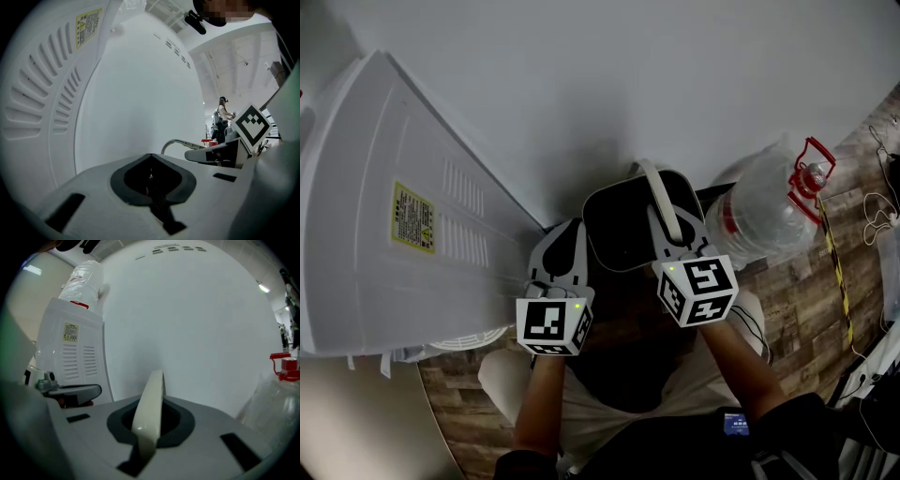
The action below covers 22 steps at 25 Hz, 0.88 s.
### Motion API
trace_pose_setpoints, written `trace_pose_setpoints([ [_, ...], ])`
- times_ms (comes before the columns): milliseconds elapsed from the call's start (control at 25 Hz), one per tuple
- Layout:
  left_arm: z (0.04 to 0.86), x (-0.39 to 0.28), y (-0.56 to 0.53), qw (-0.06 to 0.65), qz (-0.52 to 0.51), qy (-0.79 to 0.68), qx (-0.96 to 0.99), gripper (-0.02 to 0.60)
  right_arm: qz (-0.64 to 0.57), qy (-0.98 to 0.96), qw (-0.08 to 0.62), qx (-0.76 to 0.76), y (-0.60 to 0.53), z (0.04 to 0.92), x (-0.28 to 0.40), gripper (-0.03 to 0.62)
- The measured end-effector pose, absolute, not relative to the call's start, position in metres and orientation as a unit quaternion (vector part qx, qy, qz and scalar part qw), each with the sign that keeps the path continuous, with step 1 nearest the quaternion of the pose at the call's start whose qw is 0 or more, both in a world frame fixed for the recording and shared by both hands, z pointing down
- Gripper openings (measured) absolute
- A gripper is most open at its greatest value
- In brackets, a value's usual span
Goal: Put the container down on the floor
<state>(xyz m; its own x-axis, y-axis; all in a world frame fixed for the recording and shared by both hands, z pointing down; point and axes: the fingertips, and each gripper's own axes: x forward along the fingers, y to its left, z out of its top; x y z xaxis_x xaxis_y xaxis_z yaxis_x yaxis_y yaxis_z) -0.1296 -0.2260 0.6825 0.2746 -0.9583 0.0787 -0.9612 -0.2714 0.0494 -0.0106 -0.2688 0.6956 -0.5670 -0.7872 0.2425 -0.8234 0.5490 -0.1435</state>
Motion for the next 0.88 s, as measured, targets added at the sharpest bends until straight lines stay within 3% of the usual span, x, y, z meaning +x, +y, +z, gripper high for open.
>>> trace_pose_setpoints([
  [880,0.704,-0.130,-0.222,0.073,0.012,-0.599,0.797,0.017,0.158,-0.862,0.128,0.465,-0.260,0.790,-0.026,0.031],
])
